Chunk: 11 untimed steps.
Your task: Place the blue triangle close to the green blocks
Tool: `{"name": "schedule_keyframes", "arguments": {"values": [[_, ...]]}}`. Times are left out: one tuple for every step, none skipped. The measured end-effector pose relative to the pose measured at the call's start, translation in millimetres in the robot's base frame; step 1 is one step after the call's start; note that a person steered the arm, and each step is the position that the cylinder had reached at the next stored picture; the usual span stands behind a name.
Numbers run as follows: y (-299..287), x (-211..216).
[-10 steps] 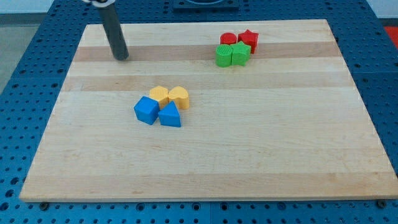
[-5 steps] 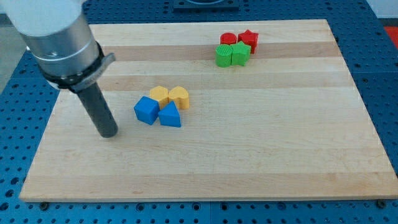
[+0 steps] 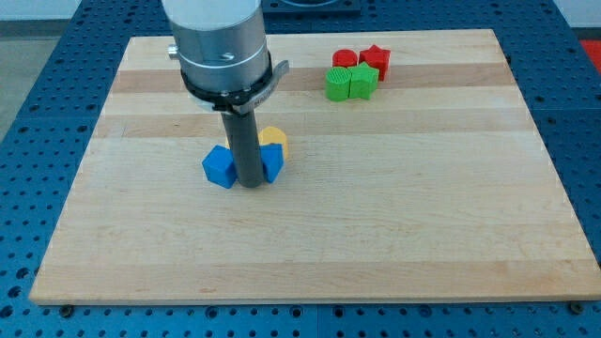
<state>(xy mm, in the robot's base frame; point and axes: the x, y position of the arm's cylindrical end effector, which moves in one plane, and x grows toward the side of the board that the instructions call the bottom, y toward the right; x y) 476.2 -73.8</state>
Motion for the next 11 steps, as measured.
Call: {"name": "schedule_keyframes", "arguments": {"values": [[30.1,-0.5],[56.1,-6.8],[62.9,-23.4],[62.0,-33.6],[61.4,-33.9],[50.8,-33.9],[34.8,-33.9],[25.5,-41.7],[24.3,-58.6],[32.1,-61.8],[50.6,-66.0]]}}
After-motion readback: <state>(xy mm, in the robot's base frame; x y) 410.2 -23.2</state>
